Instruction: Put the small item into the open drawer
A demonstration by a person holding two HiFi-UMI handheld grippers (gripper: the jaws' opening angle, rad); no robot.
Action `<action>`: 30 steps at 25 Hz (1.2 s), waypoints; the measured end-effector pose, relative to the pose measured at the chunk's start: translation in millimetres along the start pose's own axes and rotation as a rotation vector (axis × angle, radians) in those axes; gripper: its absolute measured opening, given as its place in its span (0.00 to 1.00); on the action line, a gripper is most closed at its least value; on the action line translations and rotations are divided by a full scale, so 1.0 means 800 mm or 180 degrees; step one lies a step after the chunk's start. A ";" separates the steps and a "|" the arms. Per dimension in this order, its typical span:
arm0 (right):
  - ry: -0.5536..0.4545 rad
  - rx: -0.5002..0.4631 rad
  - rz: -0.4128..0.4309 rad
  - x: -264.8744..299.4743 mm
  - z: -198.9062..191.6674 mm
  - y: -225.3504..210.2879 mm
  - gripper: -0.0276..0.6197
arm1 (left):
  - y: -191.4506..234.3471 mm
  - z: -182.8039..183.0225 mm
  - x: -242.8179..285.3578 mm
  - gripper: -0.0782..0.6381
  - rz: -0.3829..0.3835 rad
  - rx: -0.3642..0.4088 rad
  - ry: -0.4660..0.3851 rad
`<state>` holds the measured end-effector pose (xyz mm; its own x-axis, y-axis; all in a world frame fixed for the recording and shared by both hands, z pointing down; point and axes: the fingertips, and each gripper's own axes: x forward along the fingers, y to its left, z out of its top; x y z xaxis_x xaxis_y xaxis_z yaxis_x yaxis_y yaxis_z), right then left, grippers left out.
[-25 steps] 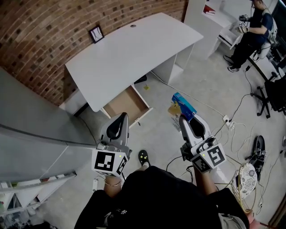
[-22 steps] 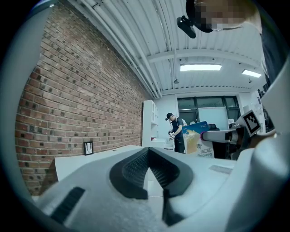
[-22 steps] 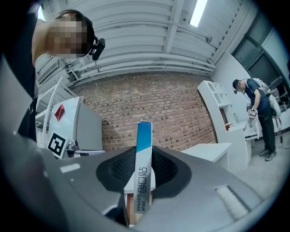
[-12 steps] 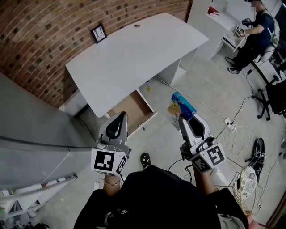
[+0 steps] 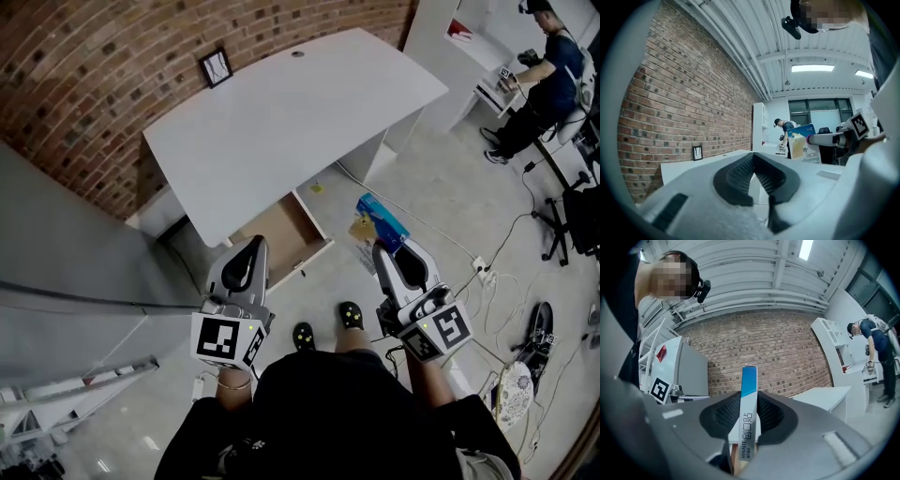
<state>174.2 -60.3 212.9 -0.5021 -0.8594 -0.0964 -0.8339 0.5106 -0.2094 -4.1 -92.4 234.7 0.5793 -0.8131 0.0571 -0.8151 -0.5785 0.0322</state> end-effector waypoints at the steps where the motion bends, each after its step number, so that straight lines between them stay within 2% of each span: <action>1: 0.0027 -0.0021 0.0046 0.004 -0.001 -0.004 0.19 | 0.003 0.001 0.001 0.10 0.0048 -0.0005 -0.0001; 8: 0.0201 0.0008 0.0485 0.060 -0.005 -0.022 0.19 | 0.028 0.006 0.010 0.10 0.0474 -0.0016 0.0002; 15: 0.0326 0.0131 0.0953 0.108 -0.014 -0.012 0.19 | 0.054 -0.002 0.002 0.10 0.0880 -0.0088 0.0042; 22: 0.0437 0.0209 0.1239 0.137 -0.031 -0.004 0.19 | 0.067 -0.015 -0.003 0.10 0.1114 -0.0080 0.0102; 30: 0.0681 0.0090 0.1404 0.150 -0.073 -0.002 0.19 | 0.080 -0.032 -0.024 0.10 0.1370 -0.0054 0.0186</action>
<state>101.7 -162.8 258.2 -0.8443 -0.5355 0.0198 -0.5262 0.8214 -0.2202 -67.3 -112.2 261.3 0.1857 -0.9746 0.1251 -0.9825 -0.1859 0.0094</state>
